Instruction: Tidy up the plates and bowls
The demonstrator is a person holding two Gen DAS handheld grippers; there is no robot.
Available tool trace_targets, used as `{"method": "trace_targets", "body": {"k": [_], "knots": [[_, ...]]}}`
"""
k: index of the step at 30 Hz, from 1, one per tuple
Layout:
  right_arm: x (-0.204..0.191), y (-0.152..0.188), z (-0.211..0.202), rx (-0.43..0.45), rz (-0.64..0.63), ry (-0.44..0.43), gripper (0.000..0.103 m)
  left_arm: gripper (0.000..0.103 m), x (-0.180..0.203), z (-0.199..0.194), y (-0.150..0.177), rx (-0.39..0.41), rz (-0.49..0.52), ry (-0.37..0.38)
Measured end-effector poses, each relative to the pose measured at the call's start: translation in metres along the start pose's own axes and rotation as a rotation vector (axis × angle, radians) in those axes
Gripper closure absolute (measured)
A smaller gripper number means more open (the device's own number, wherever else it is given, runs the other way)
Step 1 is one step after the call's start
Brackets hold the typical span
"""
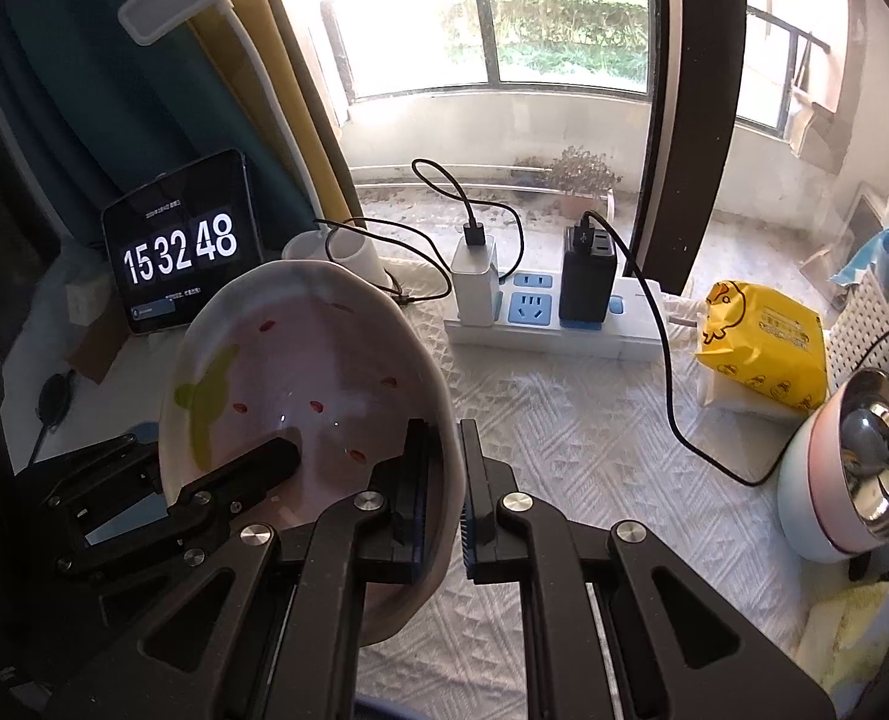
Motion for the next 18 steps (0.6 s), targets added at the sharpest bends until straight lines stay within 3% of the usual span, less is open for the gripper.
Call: {"method": "trace_targets", "body": {"k": [18], "knots": [[-0.006,0.041,-0.025,0.000,0.026,0.020,0.093,0.085,0.015,-0.020,0.039,-0.015,0.015,0.029]]}}
Point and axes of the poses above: each gripper's, at about its wrist camera, not at the fingertips, and z roughly the way its jaws point, x to its right, y to its underside, the point moved 5 cm from there along z, roughly the way its jaws point, and after that the axes turned 6 degrees about y, right-handed, at the moved point
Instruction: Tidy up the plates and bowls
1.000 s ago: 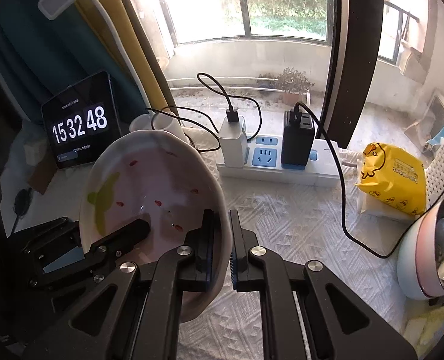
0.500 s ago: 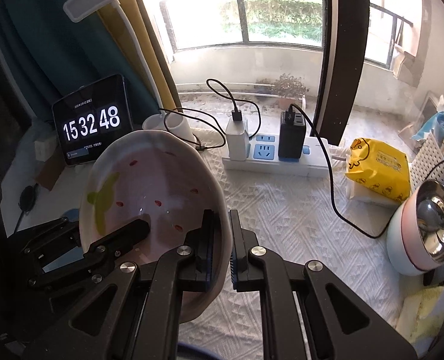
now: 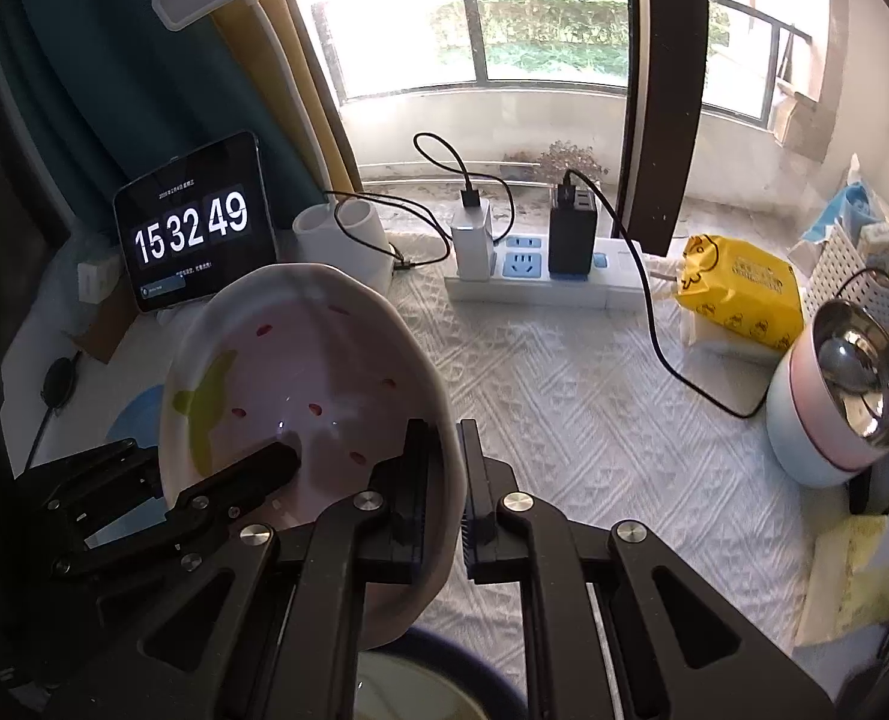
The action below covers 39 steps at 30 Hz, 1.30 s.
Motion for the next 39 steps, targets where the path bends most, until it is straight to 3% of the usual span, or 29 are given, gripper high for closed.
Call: {"method": "trace_targets", "body": {"k": [39], "knots": [[0.010,0.085,-0.056,0.001,0.137,0.025,0.092,0.085,0.048,-0.037,0.068,-0.038,0.096,0.077]]}}
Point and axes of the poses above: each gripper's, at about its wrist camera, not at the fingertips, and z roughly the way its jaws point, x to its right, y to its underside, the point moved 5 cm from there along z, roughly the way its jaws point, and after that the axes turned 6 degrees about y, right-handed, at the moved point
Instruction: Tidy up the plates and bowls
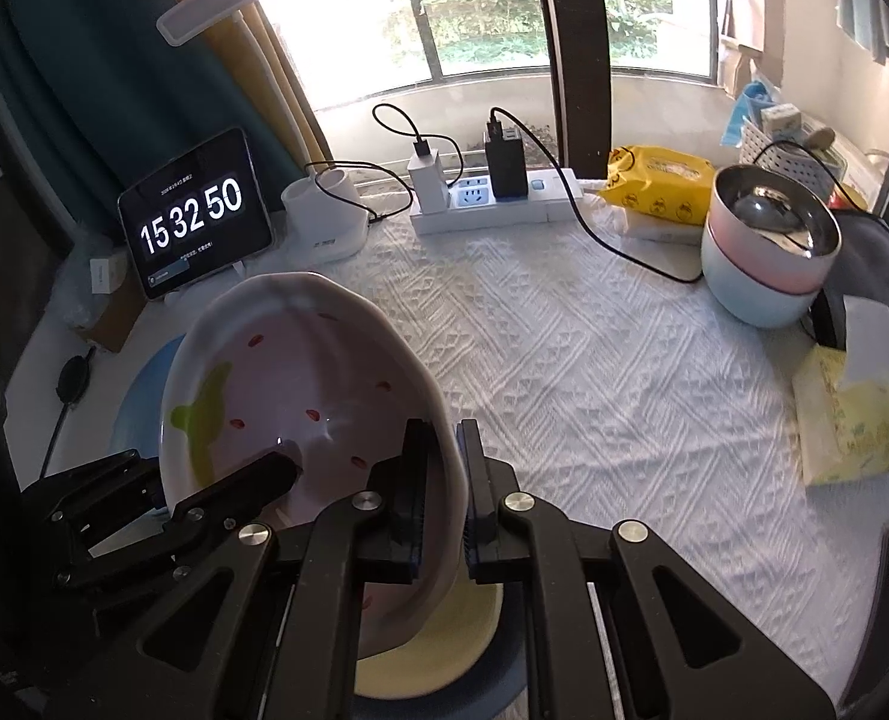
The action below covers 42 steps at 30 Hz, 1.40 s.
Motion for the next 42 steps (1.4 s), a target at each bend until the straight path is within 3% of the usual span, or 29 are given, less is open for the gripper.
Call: {"method": "trace_targets", "body": {"k": [20,42], "knots": [[0.004,0.047,0.003,-0.048,0.054,0.001,0.092,0.085,0.009,0.006,0.037,-0.062,0.029,0.008],[0.007,0.060,0.015,-0.106,0.104,0.009,0.092,0.084,0.003,0.007,0.043,-0.062,0.043,-0.025]]}}
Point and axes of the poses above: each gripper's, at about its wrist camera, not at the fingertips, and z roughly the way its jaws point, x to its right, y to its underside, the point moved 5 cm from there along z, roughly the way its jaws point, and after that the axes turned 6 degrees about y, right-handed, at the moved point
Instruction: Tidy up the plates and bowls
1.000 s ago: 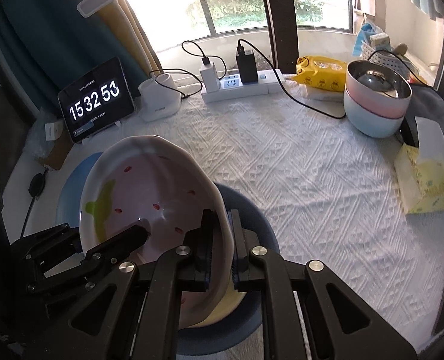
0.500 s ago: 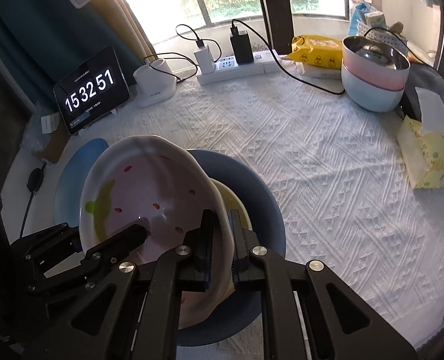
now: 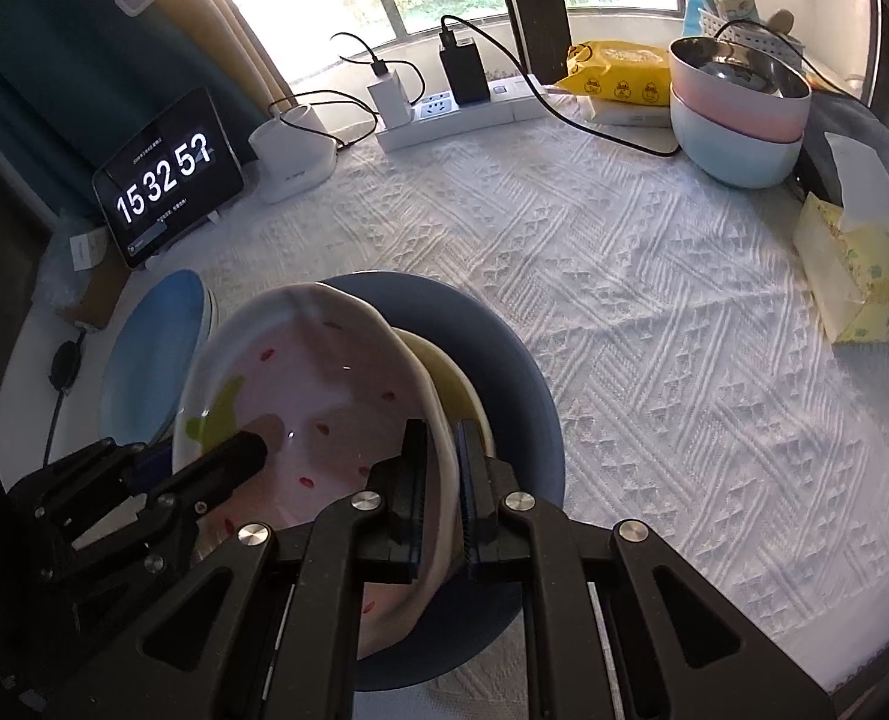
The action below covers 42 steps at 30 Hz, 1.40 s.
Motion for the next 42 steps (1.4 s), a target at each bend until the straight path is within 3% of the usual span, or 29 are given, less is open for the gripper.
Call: {"method": "trace_targets", "body": {"k": [10,18,27,39,42], "knots": [[-0.007,-0.003,0.004,-0.003,-0.076,0.071,0.091,0.084,-0.004,-0.003,-0.001,0.009,-0.008,0.001],[-0.021,0.000,0.004,0.022,-0.150,0.078,0.065,0.084,-0.006,-0.003,0.000,0.009,-0.005,0.007],[-0.038,0.004,0.005,0.042,-0.253,0.128,0.050,0.084,-0.008,-0.006,0.000,0.015,-0.009,0.023],[-0.039,-0.003,-0.012,0.099,-0.268,0.180,0.045,0.084,-0.014,-0.006,0.002,0.021,-0.023,0.064],[-0.038,-0.008,-0.019,0.100,-0.260,0.140,0.045,0.084,-0.015,-0.006,0.001,0.020,-0.027,0.071]]}}
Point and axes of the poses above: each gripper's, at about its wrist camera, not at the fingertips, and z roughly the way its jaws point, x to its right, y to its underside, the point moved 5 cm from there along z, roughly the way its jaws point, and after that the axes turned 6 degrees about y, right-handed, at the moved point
